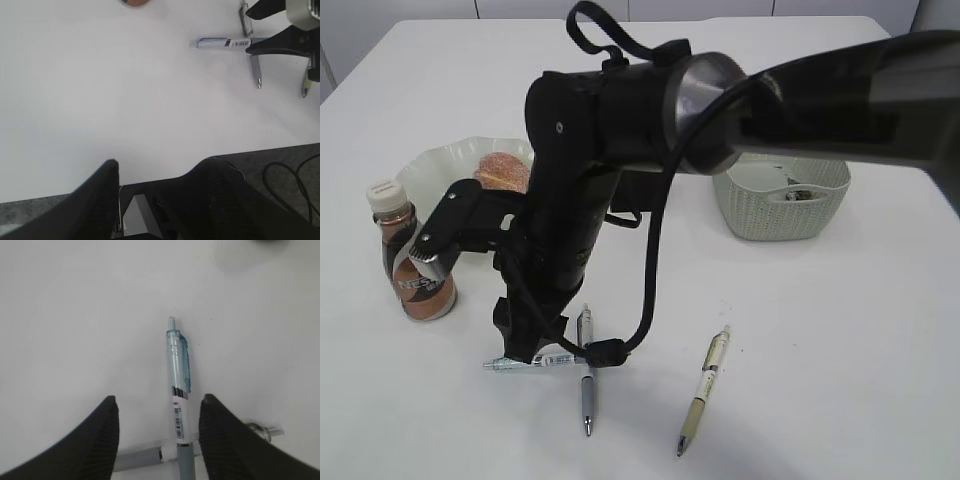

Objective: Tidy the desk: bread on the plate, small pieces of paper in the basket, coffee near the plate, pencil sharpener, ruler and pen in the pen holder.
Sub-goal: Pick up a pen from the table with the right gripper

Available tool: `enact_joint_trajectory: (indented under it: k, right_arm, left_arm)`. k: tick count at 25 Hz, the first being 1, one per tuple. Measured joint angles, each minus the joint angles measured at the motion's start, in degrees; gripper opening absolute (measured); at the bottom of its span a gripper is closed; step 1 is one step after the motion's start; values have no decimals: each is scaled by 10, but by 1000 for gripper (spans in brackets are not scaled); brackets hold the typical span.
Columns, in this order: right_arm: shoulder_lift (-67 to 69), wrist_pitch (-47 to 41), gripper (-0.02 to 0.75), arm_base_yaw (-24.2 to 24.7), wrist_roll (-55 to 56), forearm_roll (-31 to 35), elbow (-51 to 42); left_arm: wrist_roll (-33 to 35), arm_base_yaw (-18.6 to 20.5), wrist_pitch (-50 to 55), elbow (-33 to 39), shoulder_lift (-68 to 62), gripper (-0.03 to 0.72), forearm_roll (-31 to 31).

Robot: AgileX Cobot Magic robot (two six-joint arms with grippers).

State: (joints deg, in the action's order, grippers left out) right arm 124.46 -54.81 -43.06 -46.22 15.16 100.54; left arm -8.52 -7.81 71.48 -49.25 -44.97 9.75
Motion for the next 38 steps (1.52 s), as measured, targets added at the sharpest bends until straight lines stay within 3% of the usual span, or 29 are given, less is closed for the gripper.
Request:
enact_joint_trajectory:
  k: [38]
  right_arm:
    - [94, 4, 379, 0, -8, -71, 35]
  left_arm:
    - [1, 0, 1, 0, 0, 424, 0]
